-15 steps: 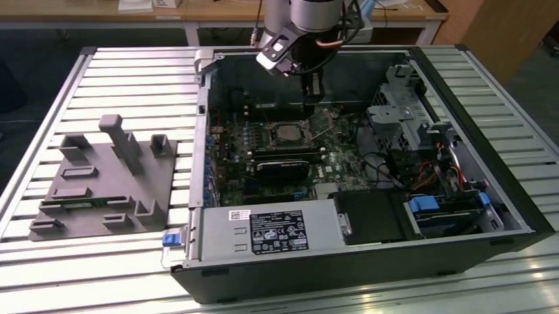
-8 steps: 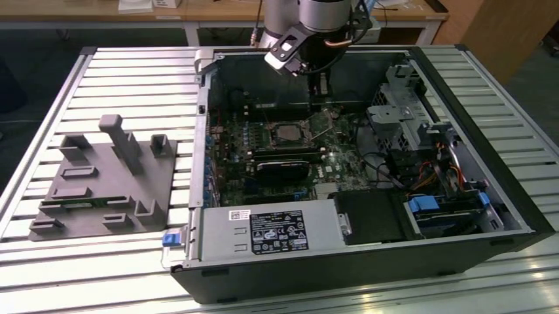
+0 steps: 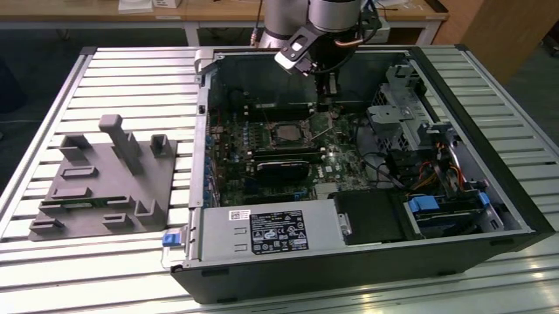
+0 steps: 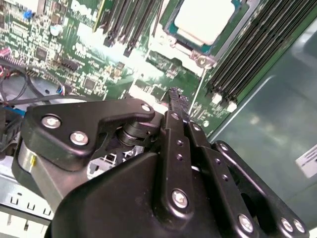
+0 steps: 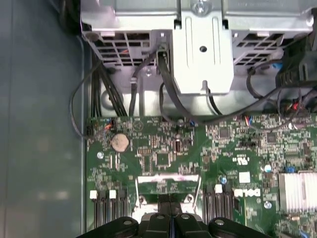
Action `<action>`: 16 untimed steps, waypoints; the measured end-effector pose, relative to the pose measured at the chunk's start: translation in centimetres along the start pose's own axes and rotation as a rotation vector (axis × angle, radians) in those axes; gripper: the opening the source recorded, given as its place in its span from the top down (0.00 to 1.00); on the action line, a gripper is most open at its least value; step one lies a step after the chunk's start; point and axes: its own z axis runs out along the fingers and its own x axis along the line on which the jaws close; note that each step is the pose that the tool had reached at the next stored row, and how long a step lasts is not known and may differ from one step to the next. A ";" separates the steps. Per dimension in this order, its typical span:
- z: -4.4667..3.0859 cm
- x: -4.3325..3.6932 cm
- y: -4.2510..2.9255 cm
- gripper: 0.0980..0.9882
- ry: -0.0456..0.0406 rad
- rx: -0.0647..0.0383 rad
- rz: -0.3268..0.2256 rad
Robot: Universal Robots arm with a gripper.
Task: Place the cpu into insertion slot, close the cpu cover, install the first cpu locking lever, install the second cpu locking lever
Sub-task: 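Close the cpu cover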
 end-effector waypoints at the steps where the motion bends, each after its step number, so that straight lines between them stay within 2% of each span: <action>1: 0.02 0.01 0.20 0.99 0.0000 0.000 0.000; 12: 0.22 0.16 3.01 0.99 -0.0001 0.000 0.000; 16: 0.38 0.18 3.53 0.99 -0.0013 0.000 0.000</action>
